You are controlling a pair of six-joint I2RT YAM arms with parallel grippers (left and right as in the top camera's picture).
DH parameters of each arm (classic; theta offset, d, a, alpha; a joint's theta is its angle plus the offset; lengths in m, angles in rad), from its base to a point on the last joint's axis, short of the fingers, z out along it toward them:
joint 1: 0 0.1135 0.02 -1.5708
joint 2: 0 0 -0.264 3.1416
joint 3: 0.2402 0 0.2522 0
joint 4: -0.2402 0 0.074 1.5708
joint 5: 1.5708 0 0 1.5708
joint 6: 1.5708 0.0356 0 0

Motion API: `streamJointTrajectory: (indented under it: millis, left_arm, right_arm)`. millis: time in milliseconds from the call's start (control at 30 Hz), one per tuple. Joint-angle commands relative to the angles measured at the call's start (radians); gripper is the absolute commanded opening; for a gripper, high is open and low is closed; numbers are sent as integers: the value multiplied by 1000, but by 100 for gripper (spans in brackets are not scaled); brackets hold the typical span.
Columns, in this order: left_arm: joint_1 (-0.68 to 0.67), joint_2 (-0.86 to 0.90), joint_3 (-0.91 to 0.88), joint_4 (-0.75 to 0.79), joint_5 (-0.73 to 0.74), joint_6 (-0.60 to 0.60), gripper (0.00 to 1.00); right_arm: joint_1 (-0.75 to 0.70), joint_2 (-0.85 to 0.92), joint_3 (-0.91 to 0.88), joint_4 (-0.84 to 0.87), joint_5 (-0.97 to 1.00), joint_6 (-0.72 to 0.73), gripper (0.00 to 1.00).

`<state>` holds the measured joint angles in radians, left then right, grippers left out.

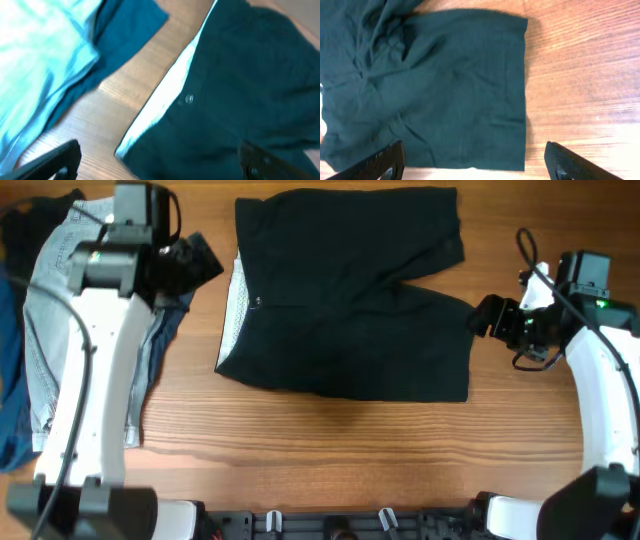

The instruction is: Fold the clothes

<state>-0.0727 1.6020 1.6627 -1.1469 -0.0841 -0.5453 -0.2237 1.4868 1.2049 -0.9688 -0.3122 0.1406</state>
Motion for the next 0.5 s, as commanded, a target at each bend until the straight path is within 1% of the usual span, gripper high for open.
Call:
streamJointTrajectory:
  millis: [0,100,167,233,267,333,433,467]
  left_arm:
    - [-39,-82,0,-125,-77,-104,100]
    - [-105,-89,-24,-217,-166,-174,100]
    - [-148,-89,-92,-198,-180,-187,100]
    - [-168,-89,-188,-144,-179,-201,100]
    - [-174,-89,-288,-61,-174,-200,100]
    - [-174,-89,-414,74,-158,-198,100]
    - [-174,-76,-616,359,-51,-103,100]
    - [-174,-76,-653,406,-40,-97,99]
  right_arm:
    - [77,-105,80,-71,134,28,90]
    - [151,-154,96,-150,156,64,93]
    - [189,-148,87,-208,156,80,94]
    - [220,-148,48,-212,156,119,94]
    - [243,-145,9,-196,157,147,93]
    - [250,-145,-44,-167,160,176,93]
    - [250,-144,-158,-93,160,204,93]
    - [250,-144,-208,-59,156,213,93]
